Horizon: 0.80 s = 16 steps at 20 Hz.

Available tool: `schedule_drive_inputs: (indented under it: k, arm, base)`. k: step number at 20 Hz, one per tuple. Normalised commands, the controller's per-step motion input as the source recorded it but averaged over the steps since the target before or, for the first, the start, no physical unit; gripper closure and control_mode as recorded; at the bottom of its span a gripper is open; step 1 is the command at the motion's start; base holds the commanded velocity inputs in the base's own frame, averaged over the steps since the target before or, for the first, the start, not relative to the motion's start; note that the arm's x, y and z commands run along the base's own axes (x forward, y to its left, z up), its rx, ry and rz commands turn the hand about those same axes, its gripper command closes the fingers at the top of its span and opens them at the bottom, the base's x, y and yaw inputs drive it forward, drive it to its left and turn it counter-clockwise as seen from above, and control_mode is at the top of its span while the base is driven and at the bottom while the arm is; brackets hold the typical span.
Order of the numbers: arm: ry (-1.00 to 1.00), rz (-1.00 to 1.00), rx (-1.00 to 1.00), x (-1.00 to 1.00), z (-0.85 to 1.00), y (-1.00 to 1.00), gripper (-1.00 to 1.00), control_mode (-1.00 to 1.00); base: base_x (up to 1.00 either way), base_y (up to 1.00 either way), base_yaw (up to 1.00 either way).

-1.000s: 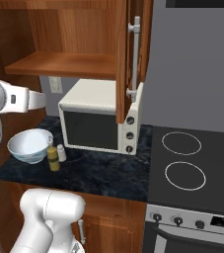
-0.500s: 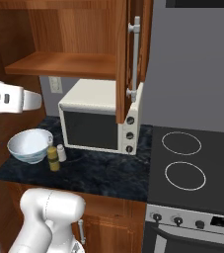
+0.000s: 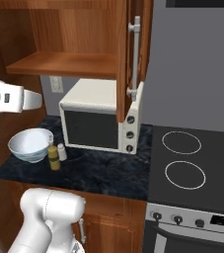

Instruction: Retrieve the bottle and the shaker from the cabinet and place them next to the mixing bowl on the counter. Then add garlic from the fridge to the mixing bowl.

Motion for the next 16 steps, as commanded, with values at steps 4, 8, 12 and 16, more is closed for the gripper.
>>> schedule_drive_inputs:
  k: [4,8,12,16]
  arm:
    - [0.0,0.0,0.0,0.0,0.0,0.0,-1.0,1.0]
    - [0.0,0.0,0.0,0.0,0.0,0.0,-1.0,1.0]
    - [0.0,0.0,0.0,0.0,0.0,0.0,-1.0,1.0]
    - [0.0,0.0,0.0,0.0,0.0,0.0,-1.0,1.0]
  base:
    - [-0.99,-0.34,0.08]
    - [-0.86,-0.37,0.08]
    - [-0.74,-0.21,0.09]
    - [-0.69,-0.04,0.11]
